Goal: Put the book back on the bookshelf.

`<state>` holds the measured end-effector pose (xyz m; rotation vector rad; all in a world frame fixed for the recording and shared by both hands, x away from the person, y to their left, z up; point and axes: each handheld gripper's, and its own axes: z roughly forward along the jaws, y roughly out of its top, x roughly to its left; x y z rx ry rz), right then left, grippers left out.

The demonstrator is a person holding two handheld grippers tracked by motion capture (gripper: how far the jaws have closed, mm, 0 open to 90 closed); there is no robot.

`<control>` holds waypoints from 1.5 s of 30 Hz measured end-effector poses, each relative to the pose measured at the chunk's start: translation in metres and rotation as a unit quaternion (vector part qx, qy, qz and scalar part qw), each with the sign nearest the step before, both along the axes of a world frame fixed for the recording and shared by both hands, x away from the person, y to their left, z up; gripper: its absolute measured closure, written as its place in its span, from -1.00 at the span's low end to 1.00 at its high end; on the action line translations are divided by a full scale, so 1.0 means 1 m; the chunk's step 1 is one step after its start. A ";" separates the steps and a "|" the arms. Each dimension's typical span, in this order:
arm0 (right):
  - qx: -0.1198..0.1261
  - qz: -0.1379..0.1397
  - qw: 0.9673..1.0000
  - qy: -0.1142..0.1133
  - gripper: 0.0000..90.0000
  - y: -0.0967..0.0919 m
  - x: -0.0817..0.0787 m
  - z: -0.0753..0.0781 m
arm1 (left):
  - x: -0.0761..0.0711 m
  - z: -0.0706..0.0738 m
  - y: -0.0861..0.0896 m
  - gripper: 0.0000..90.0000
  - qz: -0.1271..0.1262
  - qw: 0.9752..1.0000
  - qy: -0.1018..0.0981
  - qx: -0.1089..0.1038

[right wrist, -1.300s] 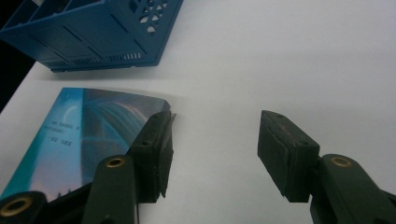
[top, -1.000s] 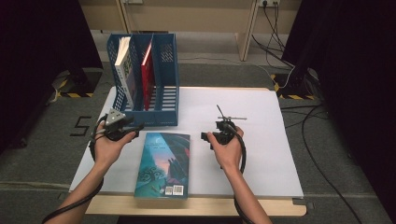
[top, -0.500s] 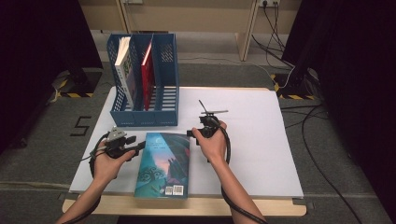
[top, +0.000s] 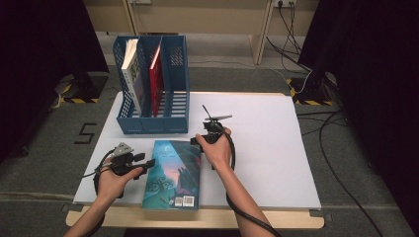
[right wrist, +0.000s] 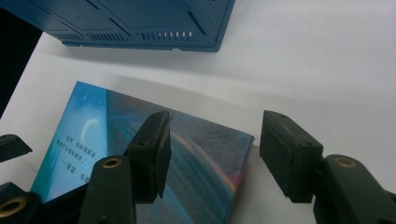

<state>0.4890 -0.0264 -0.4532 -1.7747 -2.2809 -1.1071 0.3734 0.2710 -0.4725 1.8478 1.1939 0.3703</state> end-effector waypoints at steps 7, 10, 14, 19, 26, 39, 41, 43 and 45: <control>-0.001 -0.001 1.000 0.010 -0.06 0.003 0.004 -0.005 | -0.005 -0.006 0.002 -0.06 -0.006 1.000 0.010 -0.008; -0.004 -0.002 1.000 0.012 -0.06 0.004 0.005 -0.007 | -0.007 -0.007 0.002 -0.07 -0.008 1.000 0.012 -0.011; -0.005 0.000 1.000 0.016 -0.08 0.004 0.008 -0.011 | -0.007 -0.008 0.000 -0.07 -0.011 1.000 0.015 -0.015; 0.004 -0.004 1.000 0.024 -0.10 0.004 0.008 -0.012 | -0.006 -0.008 -0.002 -0.08 -0.013 1.000 0.017 -0.019; 0.010 -0.001 1.000 0.029 -0.12 0.008 0.010 -0.013 | -0.004 -0.008 -0.006 -0.06 -0.018 0.999 0.024 -0.024; 0.024 -0.002 0.999 0.036 -0.15 0.006 0.009 -0.017 | -0.004 -0.008 -0.010 -0.06 -0.028 0.999 0.034 -0.028; 0.028 -0.003 0.999 0.042 -0.15 0.006 0.008 -0.017 | -0.004 -0.008 -0.011 -0.06 -0.027 0.999 0.034 -0.027; 0.030 -0.004 0.999 0.042 -0.15 0.005 0.007 -0.018 | -0.004 -0.008 -0.011 -0.06 -0.026 0.999 0.033 -0.026; 0.032 -0.004 0.999 0.043 -0.15 0.005 0.007 -0.018 | -0.005 -0.008 -0.012 -0.06 -0.026 0.999 0.032 -0.023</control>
